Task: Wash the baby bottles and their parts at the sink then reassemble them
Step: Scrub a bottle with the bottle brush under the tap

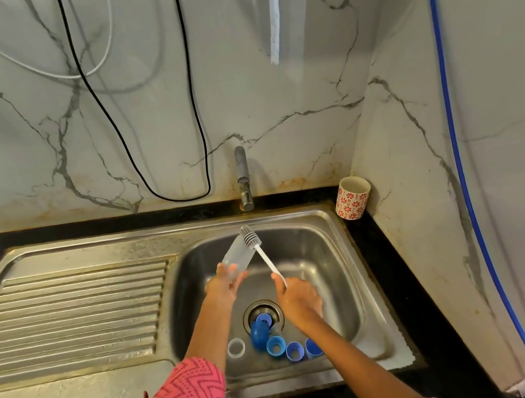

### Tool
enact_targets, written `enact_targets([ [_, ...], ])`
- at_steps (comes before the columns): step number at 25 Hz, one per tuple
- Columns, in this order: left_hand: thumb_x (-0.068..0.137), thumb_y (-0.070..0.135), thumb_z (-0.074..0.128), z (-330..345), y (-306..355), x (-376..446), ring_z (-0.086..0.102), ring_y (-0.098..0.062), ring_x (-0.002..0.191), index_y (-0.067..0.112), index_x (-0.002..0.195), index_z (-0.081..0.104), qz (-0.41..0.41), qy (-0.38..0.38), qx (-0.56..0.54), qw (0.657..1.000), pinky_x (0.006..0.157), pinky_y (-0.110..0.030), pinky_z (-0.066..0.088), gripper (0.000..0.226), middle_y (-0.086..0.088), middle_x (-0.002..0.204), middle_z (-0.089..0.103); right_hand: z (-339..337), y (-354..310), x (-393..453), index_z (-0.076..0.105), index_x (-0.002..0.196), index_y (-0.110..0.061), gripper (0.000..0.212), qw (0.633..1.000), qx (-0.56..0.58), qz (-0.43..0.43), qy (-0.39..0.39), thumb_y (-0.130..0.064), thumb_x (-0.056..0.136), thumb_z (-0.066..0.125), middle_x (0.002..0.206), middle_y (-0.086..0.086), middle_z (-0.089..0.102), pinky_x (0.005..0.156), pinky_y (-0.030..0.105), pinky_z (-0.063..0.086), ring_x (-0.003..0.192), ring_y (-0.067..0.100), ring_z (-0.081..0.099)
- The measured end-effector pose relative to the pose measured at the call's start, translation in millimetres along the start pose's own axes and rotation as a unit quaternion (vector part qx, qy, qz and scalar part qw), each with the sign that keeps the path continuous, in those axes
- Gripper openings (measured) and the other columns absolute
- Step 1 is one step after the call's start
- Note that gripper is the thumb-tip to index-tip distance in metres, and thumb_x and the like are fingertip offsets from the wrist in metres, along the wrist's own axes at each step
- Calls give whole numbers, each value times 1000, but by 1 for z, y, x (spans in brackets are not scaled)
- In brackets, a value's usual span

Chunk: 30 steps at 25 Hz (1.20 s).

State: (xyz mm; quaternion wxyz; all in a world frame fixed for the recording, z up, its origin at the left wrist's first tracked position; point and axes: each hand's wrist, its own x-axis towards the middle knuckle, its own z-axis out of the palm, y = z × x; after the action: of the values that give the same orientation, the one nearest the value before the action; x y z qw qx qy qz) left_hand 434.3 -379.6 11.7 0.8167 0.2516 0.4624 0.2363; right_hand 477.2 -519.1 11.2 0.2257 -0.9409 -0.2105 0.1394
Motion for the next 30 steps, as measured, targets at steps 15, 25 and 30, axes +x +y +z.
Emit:
enact_targets([
  [15,98,29,45,7,6,11,35,-40,133,-4,138,33,-29,-71,-11,997,94,-60,39,53,-19,146,35,-18,-13,-4,46,67,-12,50,916,317,121,-213,-52,97,37,53,-1,38,34,19,24,35,7,32],
  [25,89,18,60,-12,9,17,46,-38,116,0,138,35,-38,-54,69,995,90,-53,46,58,-23,127,43,-32,7,11,45,69,-15,49,940,277,120,-161,-54,96,35,52,-4,39,34,19,23,37,7,29],
  [30,92,8,55,-16,13,11,53,-34,109,-5,128,41,-43,-99,-8,994,88,-36,53,41,-25,128,46,-38,13,14,46,69,-13,50,942,266,131,-157,-54,96,37,50,-4,39,31,18,23,31,5,29],
])
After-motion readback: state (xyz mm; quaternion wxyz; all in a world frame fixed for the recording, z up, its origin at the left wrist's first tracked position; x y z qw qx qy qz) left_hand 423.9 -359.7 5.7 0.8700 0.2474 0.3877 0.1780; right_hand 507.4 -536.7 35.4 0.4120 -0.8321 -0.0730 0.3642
